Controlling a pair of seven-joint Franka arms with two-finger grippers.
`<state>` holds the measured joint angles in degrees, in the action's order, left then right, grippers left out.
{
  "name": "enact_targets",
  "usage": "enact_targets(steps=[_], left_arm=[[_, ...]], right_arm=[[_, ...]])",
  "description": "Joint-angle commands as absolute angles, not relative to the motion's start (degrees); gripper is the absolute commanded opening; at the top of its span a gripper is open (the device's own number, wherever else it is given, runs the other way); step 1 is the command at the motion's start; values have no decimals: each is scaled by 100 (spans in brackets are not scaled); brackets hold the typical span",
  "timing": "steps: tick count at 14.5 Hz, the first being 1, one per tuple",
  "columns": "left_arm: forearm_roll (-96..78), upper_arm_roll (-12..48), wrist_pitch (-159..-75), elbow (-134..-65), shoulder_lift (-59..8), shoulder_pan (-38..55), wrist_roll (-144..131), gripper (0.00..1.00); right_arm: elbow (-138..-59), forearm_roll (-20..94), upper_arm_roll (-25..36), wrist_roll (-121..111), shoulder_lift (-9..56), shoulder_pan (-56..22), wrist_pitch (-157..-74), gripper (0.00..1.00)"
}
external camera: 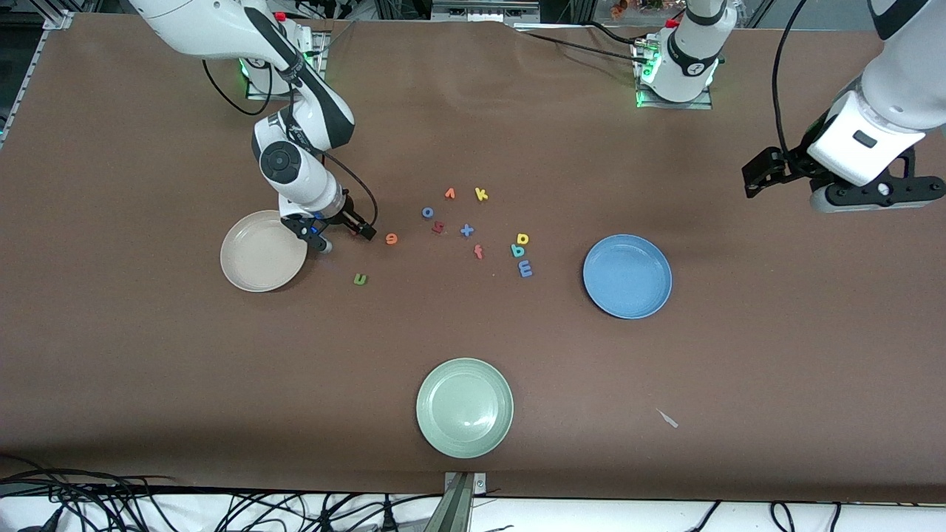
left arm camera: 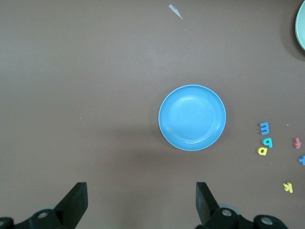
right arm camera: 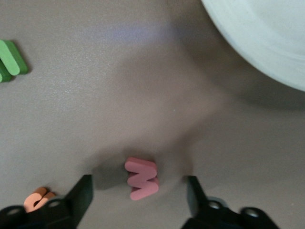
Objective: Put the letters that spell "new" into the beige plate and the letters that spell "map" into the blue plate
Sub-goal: 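Drop the pink m on the cream plate while the left gripper grasps blue m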
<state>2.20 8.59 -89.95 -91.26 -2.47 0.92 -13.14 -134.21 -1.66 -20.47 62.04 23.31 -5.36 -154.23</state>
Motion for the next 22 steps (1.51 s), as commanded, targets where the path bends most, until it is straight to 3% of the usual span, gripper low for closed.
enact_targets(steps=[1,4,7,10,15,17,22], left_arm=[[299,1054,-8895,-8991,-579,158,-1213,100],[299,1449,-8605,-8974,-1088,211,-1230,100],[282,1626,-8980,-8965,-1677,509,-1563,100],[272,1626,-9578,-8956,-2134,1009,-2834,100],[272,1626,-10948,-8956,-2908,1388,-3954,100],[299,1626,-11327,-8956,-3224,1520,-4252,100],[447,1564,-11961,-8956,-3901,2065,-4474,98]], right_arm=[[-13377,-334,-2057,6319,2408,-492,-15513,60],[-13359,-334,-2057,6311,2426,-492,-15513,34],[-13351,-334,-2057,6328,2426,-483,-15530,0],[-13272,-334,-2057,6276,2277,-483,-15399,0],[-12395,-334,-1671,5215,1679,-457,-13030,0],[-12147,-334,-1381,4539,1635,-457,-12474,0],[-12094,-578,-801,3271,1924,-448,-12515,0]])
